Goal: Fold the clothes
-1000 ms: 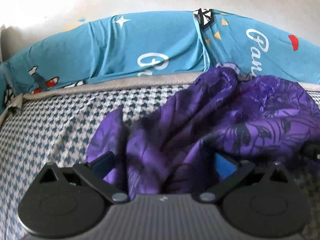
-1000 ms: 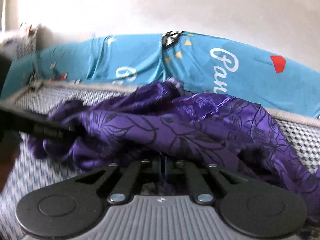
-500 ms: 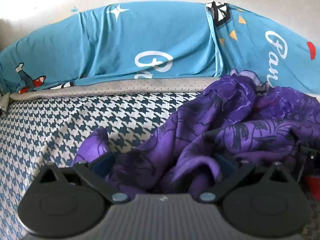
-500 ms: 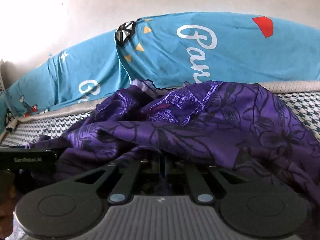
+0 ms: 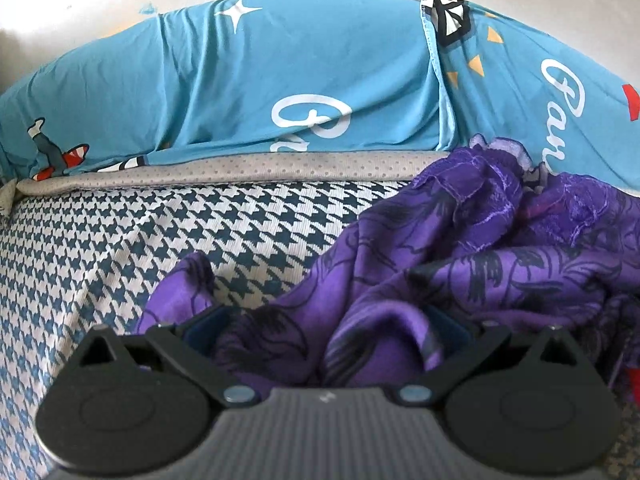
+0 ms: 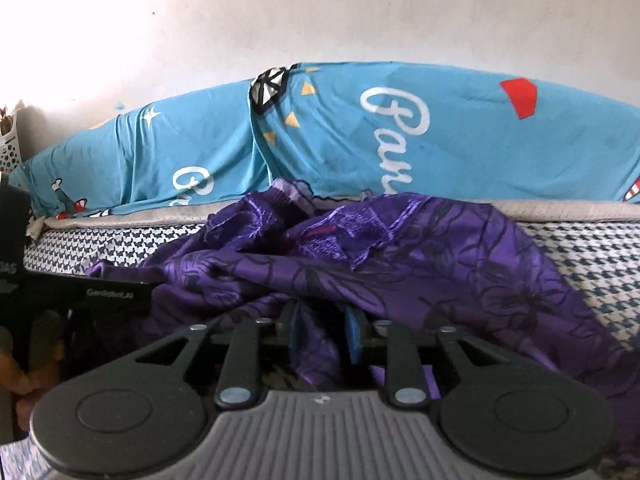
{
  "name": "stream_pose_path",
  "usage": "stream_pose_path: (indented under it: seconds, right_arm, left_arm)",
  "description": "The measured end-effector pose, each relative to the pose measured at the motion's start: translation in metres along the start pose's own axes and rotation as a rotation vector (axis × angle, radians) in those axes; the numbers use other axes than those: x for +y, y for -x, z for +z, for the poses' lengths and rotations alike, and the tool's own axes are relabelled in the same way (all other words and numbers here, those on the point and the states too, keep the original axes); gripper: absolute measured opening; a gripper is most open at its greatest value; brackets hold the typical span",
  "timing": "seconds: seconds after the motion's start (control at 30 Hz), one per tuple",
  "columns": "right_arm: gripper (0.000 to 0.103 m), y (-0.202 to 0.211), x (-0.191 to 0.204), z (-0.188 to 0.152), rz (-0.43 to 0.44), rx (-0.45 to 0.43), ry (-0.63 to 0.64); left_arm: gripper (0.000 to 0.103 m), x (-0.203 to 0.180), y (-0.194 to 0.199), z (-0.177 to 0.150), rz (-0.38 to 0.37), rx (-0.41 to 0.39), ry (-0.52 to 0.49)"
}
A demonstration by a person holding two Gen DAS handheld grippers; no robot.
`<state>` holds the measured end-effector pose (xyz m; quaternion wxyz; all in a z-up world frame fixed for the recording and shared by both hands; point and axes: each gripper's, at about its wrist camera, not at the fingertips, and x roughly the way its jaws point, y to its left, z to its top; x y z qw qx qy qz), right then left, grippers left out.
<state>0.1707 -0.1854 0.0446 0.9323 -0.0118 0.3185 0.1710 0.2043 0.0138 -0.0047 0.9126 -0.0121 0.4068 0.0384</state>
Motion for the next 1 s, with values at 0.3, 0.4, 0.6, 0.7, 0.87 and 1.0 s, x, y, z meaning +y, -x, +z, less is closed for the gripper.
stream_pose_path:
  seconds: [0.3, 0.4, 0.6, 0.7, 0.87, 1.0]
  right_arm:
    - [0.023, 0.020, 0.016, -0.019, 0.168, 0.063, 0.098]
    - [0.028, 0.013, 0.026, -0.026, 0.233, 0.090, 0.075]
    - [0.055, -0.002, 0.044, -0.037, 0.354, 0.131, 0.012]
    - [0.060, -0.012, 0.048, -0.037, 0.397, 0.145, -0.066]
    - [0.064, -0.026, 0.056, -0.034, 0.376, 0.147, -0.116]
    - [0.064, -0.041, 0.058, -0.033, 0.317, 0.136, -0.125]
  left_arm:
    - [0.103, 0.000, 0.001, -0.001, -0.001, 0.002, -0.007]
    - [0.103, 0.000, 0.002, -0.001, -0.001, 0.003, -0.008]
    - [0.103, 0.000, 0.002, -0.001, -0.004, 0.006, -0.010]
    - [0.103, 0.001, 0.003, 0.000, -0.006, 0.008, -0.009]
    - [0.103, 0.001, 0.003, 0.000, -0.008, 0.010, -0.004]
    - [0.103, 0.001, 0.002, 0.000, -0.007, 0.014, 0.000]
